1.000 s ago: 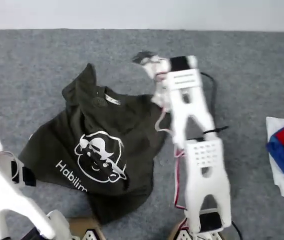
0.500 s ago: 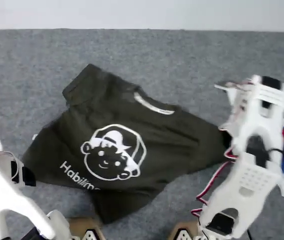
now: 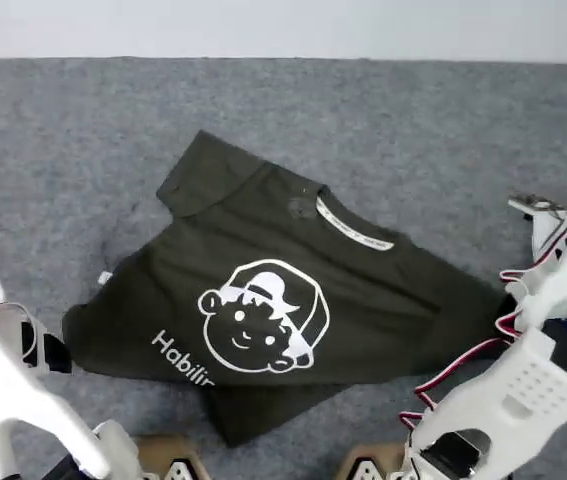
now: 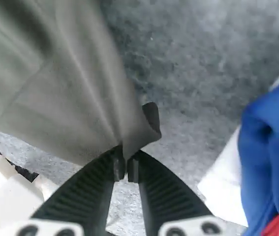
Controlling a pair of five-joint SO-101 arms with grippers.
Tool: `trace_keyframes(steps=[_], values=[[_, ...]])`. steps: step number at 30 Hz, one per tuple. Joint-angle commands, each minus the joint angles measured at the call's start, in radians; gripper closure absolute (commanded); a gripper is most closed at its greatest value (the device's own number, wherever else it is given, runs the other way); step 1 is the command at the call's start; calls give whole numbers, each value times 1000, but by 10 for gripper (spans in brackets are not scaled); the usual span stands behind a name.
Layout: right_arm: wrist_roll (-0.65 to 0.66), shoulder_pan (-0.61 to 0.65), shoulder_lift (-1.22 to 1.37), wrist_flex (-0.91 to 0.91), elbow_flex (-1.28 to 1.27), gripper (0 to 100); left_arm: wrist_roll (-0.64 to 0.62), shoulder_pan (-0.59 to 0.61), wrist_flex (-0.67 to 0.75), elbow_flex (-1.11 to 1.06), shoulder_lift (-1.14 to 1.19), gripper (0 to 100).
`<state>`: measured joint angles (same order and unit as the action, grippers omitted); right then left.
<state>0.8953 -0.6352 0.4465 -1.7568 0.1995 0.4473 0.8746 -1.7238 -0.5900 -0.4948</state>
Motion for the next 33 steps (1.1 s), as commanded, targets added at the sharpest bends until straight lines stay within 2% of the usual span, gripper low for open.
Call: trace_keyframes(steps=[1, 5, 8, 12, 16, 20, 23, 27, 33], values=[[12, 27, -124, -41, 11, 894, 11, -2, -31, 4, -26, 797], [14, 131, -243, -41, 11, 667, 11, -2, -31, 4, -25, 797], [58, 232, -311, -41, 11, 563, 11, -2, -31, 4, -25, 797], [64, 420, -337, 5, 11, 590, 11, 0, -31, 4, -31, 797], [64, 638, -297, 133, 12, 626, 11, 0, -31, 4, -31, 797], [12, 791, -213, 268, 58, 623, 9, 0, -32, 4, -31, 797], [-63, 874, -105, 311, 195, 623, 6, 0, -32, 4, -31, 797], [-91, 949, 127, 315, 448, 625, 6, 0, -32, 2, -31, 798], [-89, 952, 541, 243, 962, 627, 6, 6, -32, 2, -32, 798]])
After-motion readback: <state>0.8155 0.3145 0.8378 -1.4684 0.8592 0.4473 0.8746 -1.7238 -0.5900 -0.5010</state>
